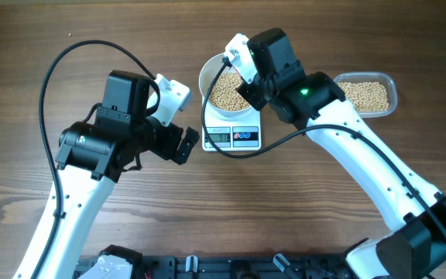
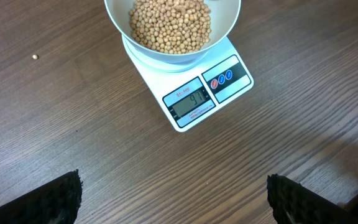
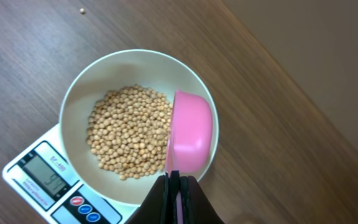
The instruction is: Scoop item into bowl and weigh 150g on scale
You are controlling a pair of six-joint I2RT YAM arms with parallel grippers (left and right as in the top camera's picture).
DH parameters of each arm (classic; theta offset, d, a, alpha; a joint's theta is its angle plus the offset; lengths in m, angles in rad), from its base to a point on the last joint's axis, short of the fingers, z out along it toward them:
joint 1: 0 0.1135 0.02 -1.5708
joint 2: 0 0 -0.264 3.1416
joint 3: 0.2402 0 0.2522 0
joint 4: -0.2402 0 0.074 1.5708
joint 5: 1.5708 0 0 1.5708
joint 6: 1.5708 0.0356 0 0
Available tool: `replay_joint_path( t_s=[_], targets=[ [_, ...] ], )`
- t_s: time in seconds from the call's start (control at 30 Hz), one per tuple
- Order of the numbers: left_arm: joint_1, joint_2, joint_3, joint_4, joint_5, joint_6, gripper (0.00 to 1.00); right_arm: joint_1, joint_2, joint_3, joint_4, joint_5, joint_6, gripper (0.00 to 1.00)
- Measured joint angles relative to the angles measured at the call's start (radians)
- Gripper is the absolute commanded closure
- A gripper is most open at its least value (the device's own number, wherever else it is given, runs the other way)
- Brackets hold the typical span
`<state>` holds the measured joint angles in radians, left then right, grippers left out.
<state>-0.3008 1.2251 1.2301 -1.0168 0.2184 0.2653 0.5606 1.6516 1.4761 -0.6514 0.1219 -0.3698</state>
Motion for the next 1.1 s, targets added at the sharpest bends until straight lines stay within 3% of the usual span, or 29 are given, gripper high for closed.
replay_joint_path(
  t_s=[0.2,0.47,0.63,0.8,0.97,1.1],
  targets=[
    [0.0,0.0,0.0,0.0,0.0,0.0,0.0,0.0,0.0,0.0,0.014,0.018,0.008,0.96],
    [0.0,0.0,0.0,0.0,0.0,0.0,0.0,-0.009,-0.017,0.003,0.03,-0.06,0.146,0.96],
    [0.0,0.0,0.0,0.0,0.0,0.0,0.0,-0.177,-0.167,0.03,0.033,-0.188,0.299,0.96],
    [0.0,0.0,0.0,0.0,0.0,0.0,0.0,-0.407,-0.34,0.056,-0.24,-0.01,0.477,0.96],
    [0.0,0.0,0.0,0.0,0.0,0.0,0.0,-0.418,-0.25,0.058,-0.499,0.204,0.576,0.96],
    [0.0,0.0,0.0,0.0,0.0,0.0,0.0,-0.418,-0.094,0.059,-0.541,0.286,0.609,0.96]
  ],
)
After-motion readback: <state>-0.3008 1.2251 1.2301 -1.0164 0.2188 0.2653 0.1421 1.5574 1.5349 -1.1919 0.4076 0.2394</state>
